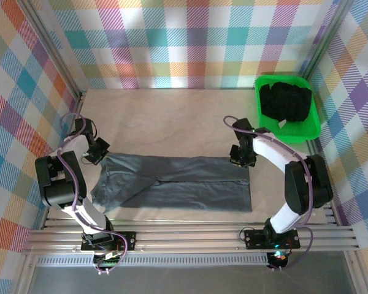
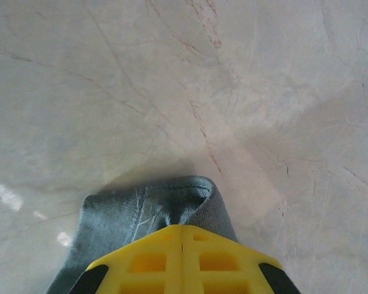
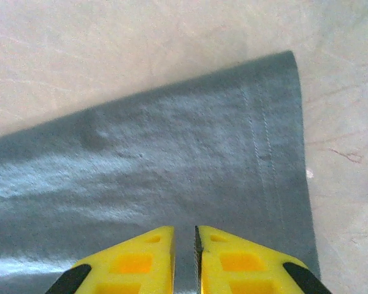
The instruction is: Fold and stack the t-shirts
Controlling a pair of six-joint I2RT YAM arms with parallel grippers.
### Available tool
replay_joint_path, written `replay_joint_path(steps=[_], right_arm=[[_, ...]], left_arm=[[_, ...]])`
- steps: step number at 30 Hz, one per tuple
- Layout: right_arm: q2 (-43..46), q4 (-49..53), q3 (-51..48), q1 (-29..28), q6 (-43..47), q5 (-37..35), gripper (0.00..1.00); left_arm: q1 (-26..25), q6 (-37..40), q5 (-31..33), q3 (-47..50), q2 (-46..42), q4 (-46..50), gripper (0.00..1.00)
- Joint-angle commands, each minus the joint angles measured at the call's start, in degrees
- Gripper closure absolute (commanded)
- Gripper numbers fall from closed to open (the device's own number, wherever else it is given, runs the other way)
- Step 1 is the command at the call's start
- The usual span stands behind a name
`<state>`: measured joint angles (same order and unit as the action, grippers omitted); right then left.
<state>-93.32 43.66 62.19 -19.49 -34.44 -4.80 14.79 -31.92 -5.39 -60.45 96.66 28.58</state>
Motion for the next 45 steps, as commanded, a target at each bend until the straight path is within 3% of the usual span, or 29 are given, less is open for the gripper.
replay_joint_path(steps=[1,10,19,23,28,30,31,32,34,35,37,40,42,45], right_arm=[[-2.68,0.87,3.01,0.15,0.4,1.27,0.83],[-10.07,-0.4,7.97,-0.75,0.62,4.21,0.82],[-24.01,5.66,18.74,0.24,0.51,3.78,0.84],[-31.58,8.7,29.96,2.93,1.62,4.28,0.84],[-42.03,14.7,50.87,4.92,5.95,7.21,0.84],[-43.04,15.04,57.09,4.84,8.8,8.78,0.78],[-42.65,14.78,58.66,4.73,9.92,9.62,0.75],[-41.5,14.01,59.62,4.43,11.25,10.5,0.71],[-38.08,12.63,59.27,3.54,12.9,11.35,0.64],[-35.85,11.74,58.0,2.92,13.48,12.49,0.61],[-30.3,7.34,52.15,1.71,14.04,17.43,0.56],[-19.89,-5.72,36.44,0.36,10.58,29.47,0.49],[-13.75,-15.71,25.15,-0.23,5.54,36.44,0.46],[-7.81,-21.73,16.18,-1.96,2.0,40.12,0.46]], left_arm=[[1.48,-0.29,2.75,0.68,-2.45,2.7,1.0],[1.47,-2.22,-0.28,-0.7,-0.16,3.26,1.0],[3.05,-2.31,-1.35,-8.17,10.16,4.87,1.0],[3.41,-2.79,-3.51,-16.83,16.56,5.54,1.0],[3.49,-3.1,-4.53,-30.77,22.5,8.61,1.0],[3.45,-3.2,-3.32,-34.47,22.74,11.31,1.0],[3.49,-3.19,-2.13,-35.15,22.04,12.65,0.98],[3.42,-3.13,-0.46,-35.09,20.5,13.76,0.86],[3.2,-3.03,2.43,-31.45,15.22,13.74,0.6],[2.9,-2.9,3.49,-28.42,11.63,12.84,0.55],[2.28,-1.71,1.28,-21.03,3.8,8.44,0.53],[-0.39,2.07,-10.77,-8.57,-5.05,-1.79,0.53],[-1.88,3.76,-18.65,-1.63,-6.66,-8.29,0.53],[-4.33,7.76,-24.0,1.98,-4.25,-10.64,0.55]])
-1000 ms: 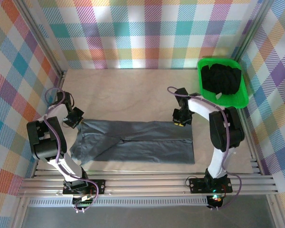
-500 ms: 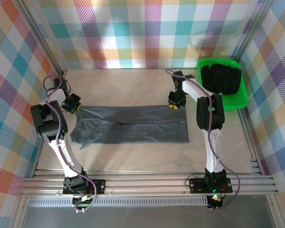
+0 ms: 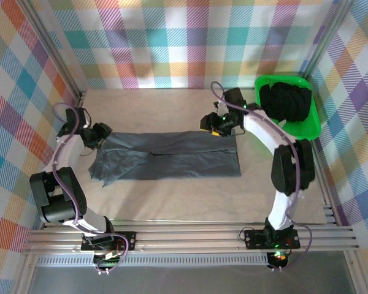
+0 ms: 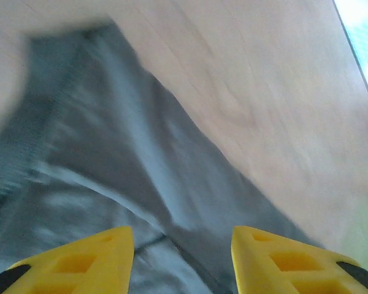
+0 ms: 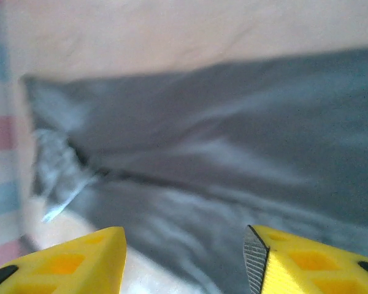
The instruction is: Fold and stack the t-shirts
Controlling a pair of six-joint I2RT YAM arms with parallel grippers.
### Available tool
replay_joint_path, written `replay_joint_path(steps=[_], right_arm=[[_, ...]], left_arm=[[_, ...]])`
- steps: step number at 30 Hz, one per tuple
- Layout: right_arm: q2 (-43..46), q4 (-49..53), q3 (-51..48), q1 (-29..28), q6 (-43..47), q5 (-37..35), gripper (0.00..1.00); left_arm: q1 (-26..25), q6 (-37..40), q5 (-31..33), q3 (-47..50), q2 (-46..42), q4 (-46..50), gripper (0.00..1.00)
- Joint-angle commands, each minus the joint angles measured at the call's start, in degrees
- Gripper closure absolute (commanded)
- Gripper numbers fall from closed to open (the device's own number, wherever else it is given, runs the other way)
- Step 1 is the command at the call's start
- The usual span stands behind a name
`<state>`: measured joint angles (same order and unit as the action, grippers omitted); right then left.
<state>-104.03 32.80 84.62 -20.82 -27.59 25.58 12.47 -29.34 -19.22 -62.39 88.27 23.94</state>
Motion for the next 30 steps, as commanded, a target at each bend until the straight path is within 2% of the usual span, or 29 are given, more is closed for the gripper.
replay_joint_path(steps=[1,4,7,16,22,30], right_arm=[[4.15,-11.07,-7.7,-1.12,-5.16,10.04,0.46],[6.43,-9.92,-10.23,-1.93,-4.86,10.85,0.46],[7.51,-7.87,-10.62,-1.96,-3.39,10.37,0.46],[8.01,-8.34,-10.42,-1.94,-4.51,10.86,0.46],[8.25,-7.57,-10.7,-1.99,-4.4,10.55,0.46],[7.97,-7.42,-11.19,-1.94,-4.34,9.91,0.47]], left_arm=[[-2.47,5.95,-11.81,3.95,5.39,-5.84,0.56],[-4.18,9.43,-14.66,2.14,9.32,-3.18,0.58],[-5.42,12.45,-10.89,0.51,10.94,0.22,0.57],[-6.49,16.03,-2.85,-0.68,13.11,0.72,0.54],[-8.06,19.49,-3.57,-1.83,15.77,2.41,0.53],[-10.65,18.98,-5.36,0.09,14.7,2.15,0.53]])
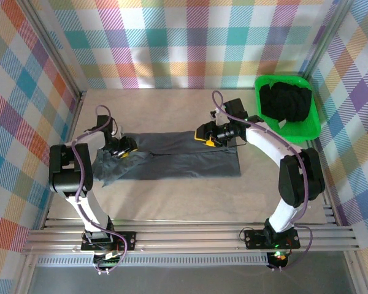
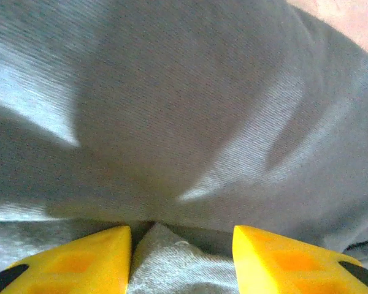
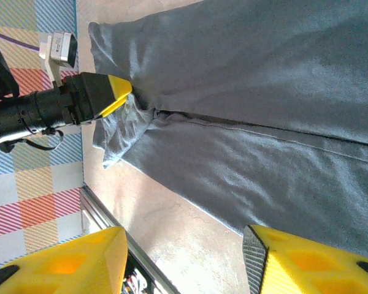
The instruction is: Fold and stack the t-shirts
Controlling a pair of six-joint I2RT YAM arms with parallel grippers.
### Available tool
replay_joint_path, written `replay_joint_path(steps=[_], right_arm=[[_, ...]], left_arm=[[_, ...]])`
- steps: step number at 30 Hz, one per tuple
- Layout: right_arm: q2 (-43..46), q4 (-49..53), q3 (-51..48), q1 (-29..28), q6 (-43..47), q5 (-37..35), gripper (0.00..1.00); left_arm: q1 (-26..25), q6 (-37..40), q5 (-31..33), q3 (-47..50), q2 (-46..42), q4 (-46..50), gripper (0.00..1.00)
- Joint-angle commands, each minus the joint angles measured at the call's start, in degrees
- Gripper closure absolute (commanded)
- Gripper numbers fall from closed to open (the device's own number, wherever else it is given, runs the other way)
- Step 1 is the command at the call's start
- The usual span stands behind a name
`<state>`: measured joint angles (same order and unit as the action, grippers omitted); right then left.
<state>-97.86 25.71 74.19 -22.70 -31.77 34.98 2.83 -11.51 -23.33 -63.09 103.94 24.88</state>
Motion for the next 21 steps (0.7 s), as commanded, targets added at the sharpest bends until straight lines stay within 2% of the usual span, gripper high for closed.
replay_joint_path(steps=[1,9,15,21], right_arm=[[1.67,-0.42,-0.77,-0.12,-0.14,0.53,0.47],[1.23,-1.29,-0.76,-0.07,-0.29,0.68,0.47],[1.37,-2.31,-1.89,-0.08,-0.6,0.97,0.48],[2.05,-2.78,-3.17,-0.09,-0.66,0.97,0.48]], left_arm=[[-1.32,0.8,-1.88,1.11,-1.23,1.23,0.54],[-4.03,-5.37,-5.21,6.59,-7.2,0.43,0.58],[-7.38,-11.56,-4.2,11.94,-14.26,0.76,0.58],[-10.84,-18.27,-7.16,18.32,-17.03,-1.18,0.58]])
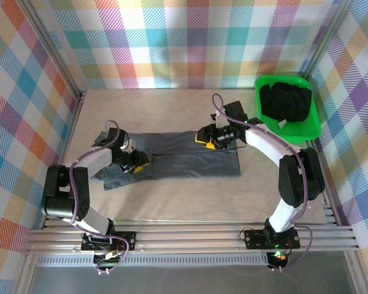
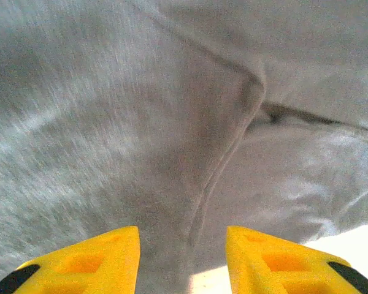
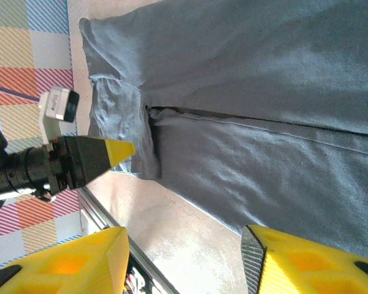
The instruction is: Fold and stack the t-shirts
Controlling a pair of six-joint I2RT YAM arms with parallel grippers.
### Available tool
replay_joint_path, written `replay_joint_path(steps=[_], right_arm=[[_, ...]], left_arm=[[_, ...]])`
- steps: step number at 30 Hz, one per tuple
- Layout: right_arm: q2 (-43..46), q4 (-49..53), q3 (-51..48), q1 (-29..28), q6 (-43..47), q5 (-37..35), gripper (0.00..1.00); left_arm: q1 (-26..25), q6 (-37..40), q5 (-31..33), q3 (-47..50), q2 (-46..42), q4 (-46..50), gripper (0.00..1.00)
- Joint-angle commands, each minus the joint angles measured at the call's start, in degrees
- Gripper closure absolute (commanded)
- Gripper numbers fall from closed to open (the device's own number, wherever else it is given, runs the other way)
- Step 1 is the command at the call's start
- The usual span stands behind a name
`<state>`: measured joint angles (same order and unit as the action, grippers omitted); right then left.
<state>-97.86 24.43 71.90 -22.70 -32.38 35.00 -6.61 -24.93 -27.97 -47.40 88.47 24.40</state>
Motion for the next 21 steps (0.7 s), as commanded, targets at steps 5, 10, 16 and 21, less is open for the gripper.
replay_joint_path(steps=[5,10,16,21], right_arm=[[2.25,-1.24,-1.49,-0.05,0.04,0.18,0.48],[2.65,-0.72,-2.44,-0.19,0.33,-1.64,0.51],[3.82,-1.56,-3.49,-1.6,2.23,-2.0,0.51],[2.86,-2.15,-3.29,-1.98,2.45,-0.65,0.51]], left_arm=[[-1.86,-5.09,-2.1,1.51,-5.39,3.74,0.59],[1.85,-7.0,13.65,-3.78,-12.34,16.5,0.59],[15.97,-11.74,21.47,-4.24,-12.82,17.97,0.6],[22.62,-8.48,18.78,-5.86,-4.83,6.87,0.62]])
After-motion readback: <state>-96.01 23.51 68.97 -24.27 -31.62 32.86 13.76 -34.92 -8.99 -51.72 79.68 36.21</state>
